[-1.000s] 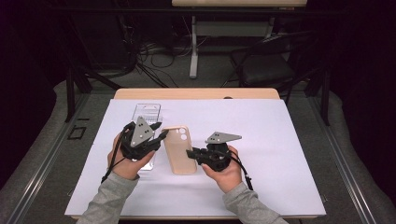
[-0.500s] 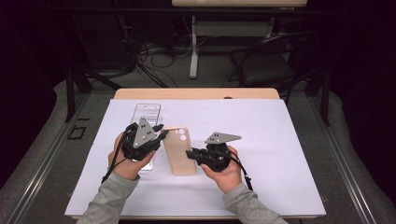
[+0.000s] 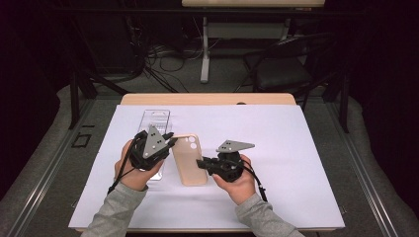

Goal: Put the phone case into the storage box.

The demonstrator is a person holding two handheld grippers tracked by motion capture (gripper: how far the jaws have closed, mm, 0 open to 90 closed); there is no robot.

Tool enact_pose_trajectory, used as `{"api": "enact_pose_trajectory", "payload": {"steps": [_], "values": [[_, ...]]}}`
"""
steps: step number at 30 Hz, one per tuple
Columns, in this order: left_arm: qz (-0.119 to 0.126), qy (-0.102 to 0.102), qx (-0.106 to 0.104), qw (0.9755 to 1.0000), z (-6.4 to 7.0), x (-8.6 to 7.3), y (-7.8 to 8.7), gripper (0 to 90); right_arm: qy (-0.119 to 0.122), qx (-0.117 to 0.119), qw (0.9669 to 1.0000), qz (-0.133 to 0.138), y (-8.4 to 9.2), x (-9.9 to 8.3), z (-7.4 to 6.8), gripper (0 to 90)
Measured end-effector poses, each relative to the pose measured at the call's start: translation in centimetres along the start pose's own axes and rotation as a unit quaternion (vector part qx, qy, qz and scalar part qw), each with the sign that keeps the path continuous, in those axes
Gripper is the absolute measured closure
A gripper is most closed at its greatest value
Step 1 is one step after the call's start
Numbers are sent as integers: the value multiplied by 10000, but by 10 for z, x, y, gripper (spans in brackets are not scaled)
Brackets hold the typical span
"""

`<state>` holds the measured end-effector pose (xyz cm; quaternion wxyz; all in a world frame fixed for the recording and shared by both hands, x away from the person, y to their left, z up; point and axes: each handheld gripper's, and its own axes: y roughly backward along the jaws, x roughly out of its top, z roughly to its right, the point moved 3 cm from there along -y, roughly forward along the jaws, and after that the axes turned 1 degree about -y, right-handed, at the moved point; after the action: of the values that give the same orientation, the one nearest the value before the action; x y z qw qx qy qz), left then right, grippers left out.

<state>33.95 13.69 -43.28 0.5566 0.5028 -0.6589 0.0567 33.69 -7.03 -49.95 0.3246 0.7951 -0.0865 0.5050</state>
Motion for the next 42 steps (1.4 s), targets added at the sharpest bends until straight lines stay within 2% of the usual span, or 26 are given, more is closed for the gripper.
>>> {"api": "enact_pose_trajectory", "payload": {"steps": [11,21,42], "values": [[-10,5,2,10000,0,0,0,796,-3,8,10000,4,0,0,0,813],[-6,-120,-35,9999,-2,-1,1,800,-19,20,10000,5,-1,0,0,812],[10,-26,-98,9999,-3,-1,1,803,-58,62,10000,-17,-2,-1,1,808]]}}
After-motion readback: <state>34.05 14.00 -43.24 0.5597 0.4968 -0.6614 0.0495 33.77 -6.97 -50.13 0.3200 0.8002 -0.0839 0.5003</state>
